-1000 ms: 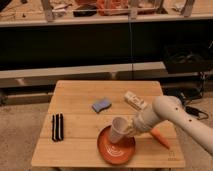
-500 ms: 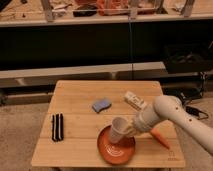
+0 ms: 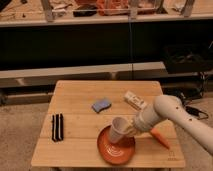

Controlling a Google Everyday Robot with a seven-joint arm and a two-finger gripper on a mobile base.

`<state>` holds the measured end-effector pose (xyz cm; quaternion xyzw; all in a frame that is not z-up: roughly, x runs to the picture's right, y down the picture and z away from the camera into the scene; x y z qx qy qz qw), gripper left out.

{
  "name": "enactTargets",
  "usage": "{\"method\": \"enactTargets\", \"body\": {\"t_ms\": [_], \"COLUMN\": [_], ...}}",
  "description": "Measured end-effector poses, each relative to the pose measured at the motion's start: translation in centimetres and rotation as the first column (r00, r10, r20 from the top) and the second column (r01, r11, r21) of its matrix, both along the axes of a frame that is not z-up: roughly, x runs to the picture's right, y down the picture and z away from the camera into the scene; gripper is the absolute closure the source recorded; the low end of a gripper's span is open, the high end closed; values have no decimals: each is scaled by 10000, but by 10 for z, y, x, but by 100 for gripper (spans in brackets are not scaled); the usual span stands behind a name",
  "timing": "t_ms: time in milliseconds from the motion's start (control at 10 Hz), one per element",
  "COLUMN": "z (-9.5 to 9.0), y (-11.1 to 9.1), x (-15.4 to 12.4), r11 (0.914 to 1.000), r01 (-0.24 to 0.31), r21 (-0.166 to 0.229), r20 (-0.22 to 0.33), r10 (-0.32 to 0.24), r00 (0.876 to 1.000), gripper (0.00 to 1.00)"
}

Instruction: Place the ceramic cup in the ceramic bowl

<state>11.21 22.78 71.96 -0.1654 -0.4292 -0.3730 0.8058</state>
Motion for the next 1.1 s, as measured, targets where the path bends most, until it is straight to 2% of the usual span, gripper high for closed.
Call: {"method": "enactTargets", "body": {"t_ms": [1100], "z": [-1], "y": [-2], "x": [-2], "r11": [10000], "r01": [58], "r21": [-51], "r20": [313], "r10": [-57], "r00": [9995], "gripper": [99]}}
